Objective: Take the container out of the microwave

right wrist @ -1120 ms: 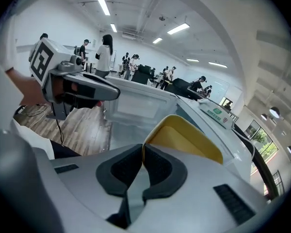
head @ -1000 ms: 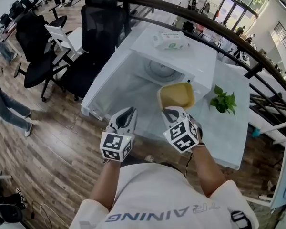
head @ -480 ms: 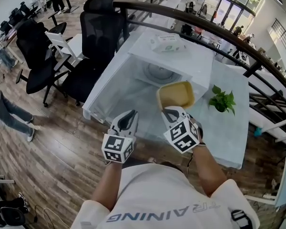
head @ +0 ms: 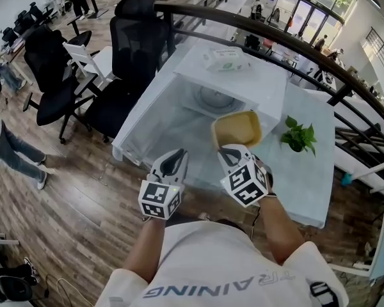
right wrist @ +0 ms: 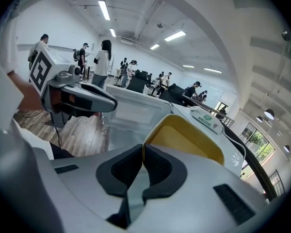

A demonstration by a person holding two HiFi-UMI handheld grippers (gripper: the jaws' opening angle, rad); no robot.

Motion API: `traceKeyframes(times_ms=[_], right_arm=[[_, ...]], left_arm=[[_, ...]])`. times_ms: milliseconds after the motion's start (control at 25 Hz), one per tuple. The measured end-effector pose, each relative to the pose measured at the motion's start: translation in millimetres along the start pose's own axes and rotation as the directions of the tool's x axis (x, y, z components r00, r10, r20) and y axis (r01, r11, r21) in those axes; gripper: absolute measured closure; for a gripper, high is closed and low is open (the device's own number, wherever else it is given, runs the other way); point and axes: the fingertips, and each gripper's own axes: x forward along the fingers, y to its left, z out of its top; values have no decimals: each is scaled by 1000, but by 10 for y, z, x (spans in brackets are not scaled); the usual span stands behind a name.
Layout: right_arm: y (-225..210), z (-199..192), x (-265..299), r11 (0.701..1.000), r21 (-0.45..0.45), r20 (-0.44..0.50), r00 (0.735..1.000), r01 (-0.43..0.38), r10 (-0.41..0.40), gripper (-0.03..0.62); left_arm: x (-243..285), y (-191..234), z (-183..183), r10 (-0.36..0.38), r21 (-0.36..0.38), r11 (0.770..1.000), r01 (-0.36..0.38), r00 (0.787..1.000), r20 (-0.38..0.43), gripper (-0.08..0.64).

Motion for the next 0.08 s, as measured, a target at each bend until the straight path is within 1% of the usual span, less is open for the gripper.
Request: traceKeyframes(times_ms=[80], right_arm=[[3,-8,-5,1000,-1,0,1000,-1,1,558]], left_arm=[[1,-13,-9,-1,1,1000,1,1000,-2,500]])
